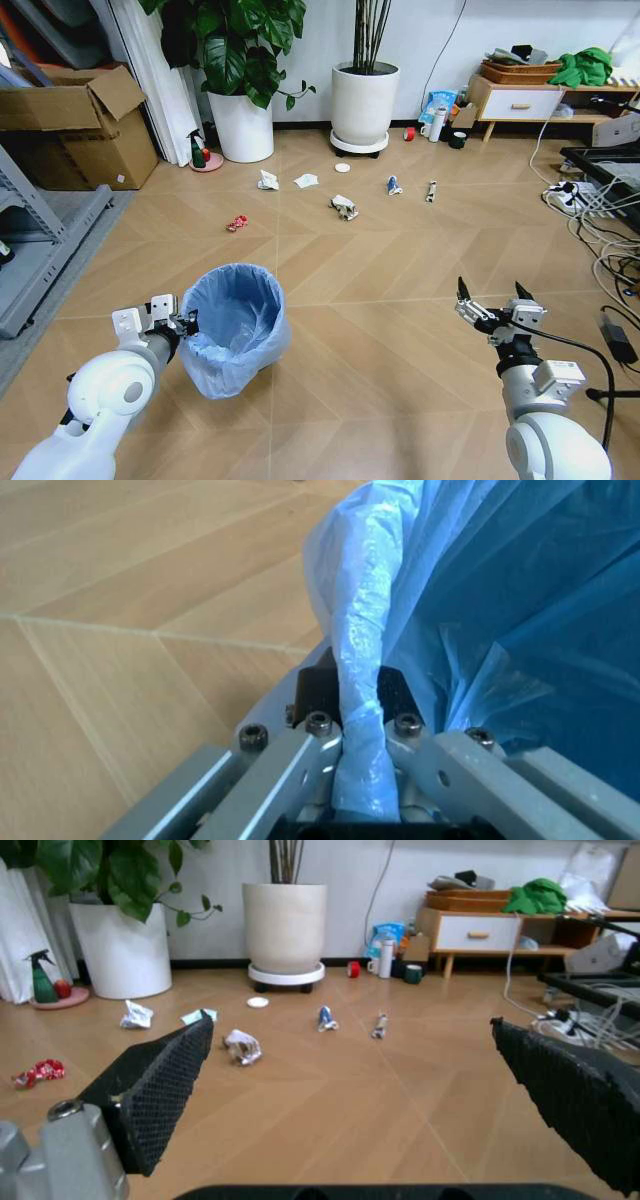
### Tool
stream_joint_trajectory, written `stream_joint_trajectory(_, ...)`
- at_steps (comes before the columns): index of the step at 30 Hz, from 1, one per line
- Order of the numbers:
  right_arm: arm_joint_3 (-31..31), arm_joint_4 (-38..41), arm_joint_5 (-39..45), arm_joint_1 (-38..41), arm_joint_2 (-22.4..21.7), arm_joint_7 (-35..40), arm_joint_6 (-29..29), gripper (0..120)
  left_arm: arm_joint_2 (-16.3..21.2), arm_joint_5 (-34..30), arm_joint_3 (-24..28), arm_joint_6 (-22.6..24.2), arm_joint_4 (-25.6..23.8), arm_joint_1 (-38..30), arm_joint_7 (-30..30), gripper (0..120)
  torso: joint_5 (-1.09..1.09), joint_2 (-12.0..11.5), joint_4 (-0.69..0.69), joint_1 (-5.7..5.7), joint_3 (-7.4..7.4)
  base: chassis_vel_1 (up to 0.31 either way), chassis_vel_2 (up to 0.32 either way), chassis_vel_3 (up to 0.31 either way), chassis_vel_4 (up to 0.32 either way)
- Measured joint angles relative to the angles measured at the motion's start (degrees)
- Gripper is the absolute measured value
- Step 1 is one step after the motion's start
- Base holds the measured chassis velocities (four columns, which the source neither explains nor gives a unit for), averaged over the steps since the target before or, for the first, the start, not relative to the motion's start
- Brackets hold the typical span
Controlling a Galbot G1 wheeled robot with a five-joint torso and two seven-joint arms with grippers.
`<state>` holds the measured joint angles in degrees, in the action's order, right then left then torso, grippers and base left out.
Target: Pick up the trash bin and place the garbage on the floor into it.
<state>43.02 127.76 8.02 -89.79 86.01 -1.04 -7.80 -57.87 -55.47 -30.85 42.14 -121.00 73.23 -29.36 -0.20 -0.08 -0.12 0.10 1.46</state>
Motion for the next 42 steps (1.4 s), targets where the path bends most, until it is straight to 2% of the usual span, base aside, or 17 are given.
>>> stream_joint_trajectory(42,-1.31,-1.21,-2.03,-0.09,1.21,-0.10,0.82,100,-0.67,0.43,0.21,0.00,-0.27,-0.12,1.03,0,0.01,0.00,-0.01,0.00,0.00,-0.083,0.273,0.081,-0.273)
